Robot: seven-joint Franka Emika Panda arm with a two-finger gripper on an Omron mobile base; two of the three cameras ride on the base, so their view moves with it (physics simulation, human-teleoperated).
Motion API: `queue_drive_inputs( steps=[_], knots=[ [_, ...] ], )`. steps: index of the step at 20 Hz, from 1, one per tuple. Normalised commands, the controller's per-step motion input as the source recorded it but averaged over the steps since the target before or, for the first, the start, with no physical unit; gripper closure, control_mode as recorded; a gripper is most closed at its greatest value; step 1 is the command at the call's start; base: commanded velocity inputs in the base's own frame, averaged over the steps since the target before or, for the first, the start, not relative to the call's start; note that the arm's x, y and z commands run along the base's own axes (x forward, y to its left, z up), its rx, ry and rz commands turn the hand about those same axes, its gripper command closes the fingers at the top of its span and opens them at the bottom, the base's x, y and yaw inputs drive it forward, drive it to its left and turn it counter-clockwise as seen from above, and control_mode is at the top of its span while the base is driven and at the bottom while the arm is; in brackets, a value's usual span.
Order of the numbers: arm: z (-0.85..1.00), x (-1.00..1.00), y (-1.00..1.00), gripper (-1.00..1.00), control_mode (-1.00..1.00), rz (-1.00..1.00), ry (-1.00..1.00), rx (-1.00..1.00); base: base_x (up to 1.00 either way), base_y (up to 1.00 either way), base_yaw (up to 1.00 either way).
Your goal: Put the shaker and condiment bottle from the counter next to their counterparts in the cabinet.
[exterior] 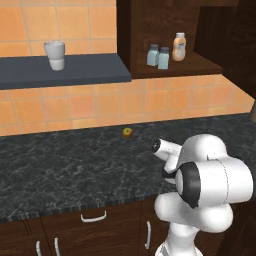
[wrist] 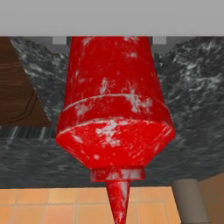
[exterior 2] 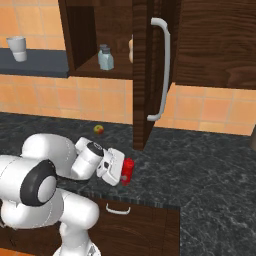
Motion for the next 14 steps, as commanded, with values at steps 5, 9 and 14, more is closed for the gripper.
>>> queue_drive_inputs(
  steps=[5, 9, 14],
  knots=[
    [0.64, -0.43, 0.0, 1.0, -1.0, 0.09, -0.31, 0.0, 0.0, 0.0, 0.0],
    [0.63, -0.32, 0.0, 1.0, -1.0, 0.3, -0.14, 0.0, 0.0, 0.0, 0.0],
    [0.68, -0.39, 0.0, 1.0, -1.0, 0.25, -0.06, 0.0, 0.0, 0.0, 0.0]
  ],
)
